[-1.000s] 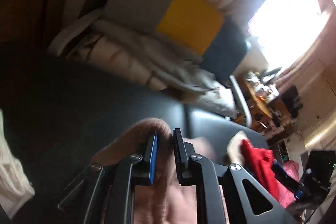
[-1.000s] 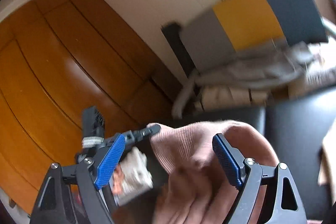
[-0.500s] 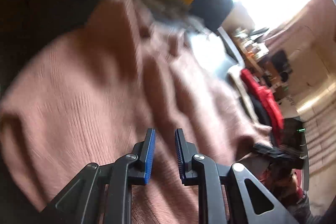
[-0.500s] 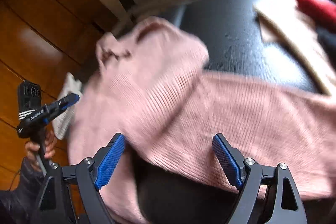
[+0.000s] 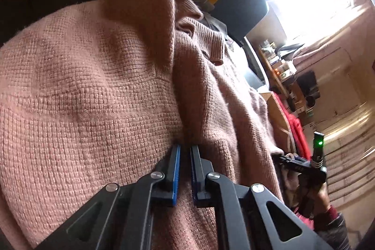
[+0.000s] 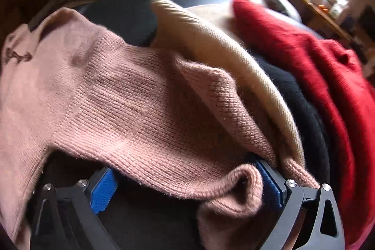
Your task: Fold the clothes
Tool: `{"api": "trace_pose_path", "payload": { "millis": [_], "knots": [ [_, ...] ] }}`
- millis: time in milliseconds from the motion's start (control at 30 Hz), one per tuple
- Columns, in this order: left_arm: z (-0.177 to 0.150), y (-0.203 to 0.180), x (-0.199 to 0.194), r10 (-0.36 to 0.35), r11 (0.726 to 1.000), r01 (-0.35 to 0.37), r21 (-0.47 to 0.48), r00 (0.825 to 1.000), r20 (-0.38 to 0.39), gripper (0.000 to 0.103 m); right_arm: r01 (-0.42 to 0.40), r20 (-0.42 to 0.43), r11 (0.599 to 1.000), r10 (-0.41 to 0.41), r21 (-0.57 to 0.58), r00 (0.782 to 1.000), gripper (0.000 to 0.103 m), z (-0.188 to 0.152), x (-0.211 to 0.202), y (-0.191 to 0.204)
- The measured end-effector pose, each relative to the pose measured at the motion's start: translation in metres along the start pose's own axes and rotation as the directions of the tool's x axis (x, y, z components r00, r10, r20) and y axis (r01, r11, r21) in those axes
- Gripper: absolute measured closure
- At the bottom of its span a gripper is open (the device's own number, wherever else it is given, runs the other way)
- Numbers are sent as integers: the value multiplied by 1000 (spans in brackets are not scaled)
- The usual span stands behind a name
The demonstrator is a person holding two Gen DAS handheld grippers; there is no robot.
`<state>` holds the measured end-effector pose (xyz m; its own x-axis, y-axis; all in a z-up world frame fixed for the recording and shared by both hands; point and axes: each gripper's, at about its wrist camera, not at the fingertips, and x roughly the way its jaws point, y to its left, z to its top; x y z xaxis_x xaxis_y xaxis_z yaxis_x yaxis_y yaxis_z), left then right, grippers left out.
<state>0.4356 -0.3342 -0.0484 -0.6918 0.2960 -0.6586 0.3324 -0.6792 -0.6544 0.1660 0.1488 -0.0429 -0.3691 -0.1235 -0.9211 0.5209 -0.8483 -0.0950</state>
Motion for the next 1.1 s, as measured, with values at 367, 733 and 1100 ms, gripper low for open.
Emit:
{"api": "trace_pose_path", "payload": {
  "millis": [367, 733, 1100],
  "knots": [
    [-13, -25, -76, -74, 993, 67, 96, 995, 66, 83, 59, 118, 995, -50, -77, 992, 3, 19, -63, 47],
    [-141, -9, -171, -59, 997, 61, 38, 998, -37, 72, -64, 221, 850, 208, -523, 953, 2, -92, -130, 215],
    [-154, -26, -134, -14, 997, 23, 76, 993, -120, 74, -182, 117, 939, 225, -292, 967, 0, -128, -69, 132]
  ]
}}
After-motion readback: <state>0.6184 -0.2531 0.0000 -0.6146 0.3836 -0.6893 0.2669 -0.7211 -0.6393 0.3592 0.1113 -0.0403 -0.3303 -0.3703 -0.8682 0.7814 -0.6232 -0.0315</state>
